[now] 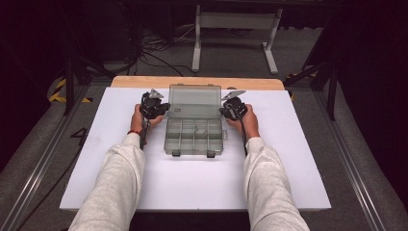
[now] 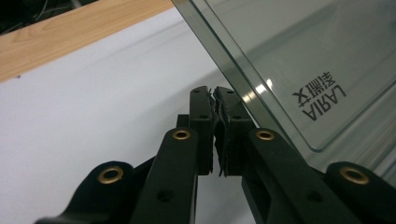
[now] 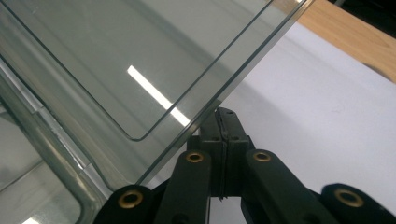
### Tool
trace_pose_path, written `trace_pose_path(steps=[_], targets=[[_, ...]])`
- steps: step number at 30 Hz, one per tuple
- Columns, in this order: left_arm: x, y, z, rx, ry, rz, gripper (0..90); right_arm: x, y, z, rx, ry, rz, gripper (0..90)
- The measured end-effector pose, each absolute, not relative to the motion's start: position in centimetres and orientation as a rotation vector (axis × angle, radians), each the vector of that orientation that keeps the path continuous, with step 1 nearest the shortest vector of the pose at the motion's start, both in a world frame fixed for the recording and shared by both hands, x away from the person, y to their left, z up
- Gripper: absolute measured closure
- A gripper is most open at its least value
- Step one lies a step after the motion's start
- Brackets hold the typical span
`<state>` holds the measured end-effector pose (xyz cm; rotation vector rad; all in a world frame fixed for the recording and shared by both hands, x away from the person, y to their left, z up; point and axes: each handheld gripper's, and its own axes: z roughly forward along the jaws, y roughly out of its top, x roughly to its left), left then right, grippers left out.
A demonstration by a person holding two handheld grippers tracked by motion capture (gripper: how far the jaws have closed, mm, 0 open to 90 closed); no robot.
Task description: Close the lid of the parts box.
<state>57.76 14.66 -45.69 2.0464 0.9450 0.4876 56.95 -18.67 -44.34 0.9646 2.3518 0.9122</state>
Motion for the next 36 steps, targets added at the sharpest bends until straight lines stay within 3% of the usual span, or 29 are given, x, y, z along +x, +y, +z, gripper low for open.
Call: trace_pose_path(steps=[36], targets=[[57.3, 14.2, -42.4, 1.987, 0.903, 0.616, 81.6, 56.2, -19.0, -41.8, 0.886, 2.235, 1.030, 90.0]])
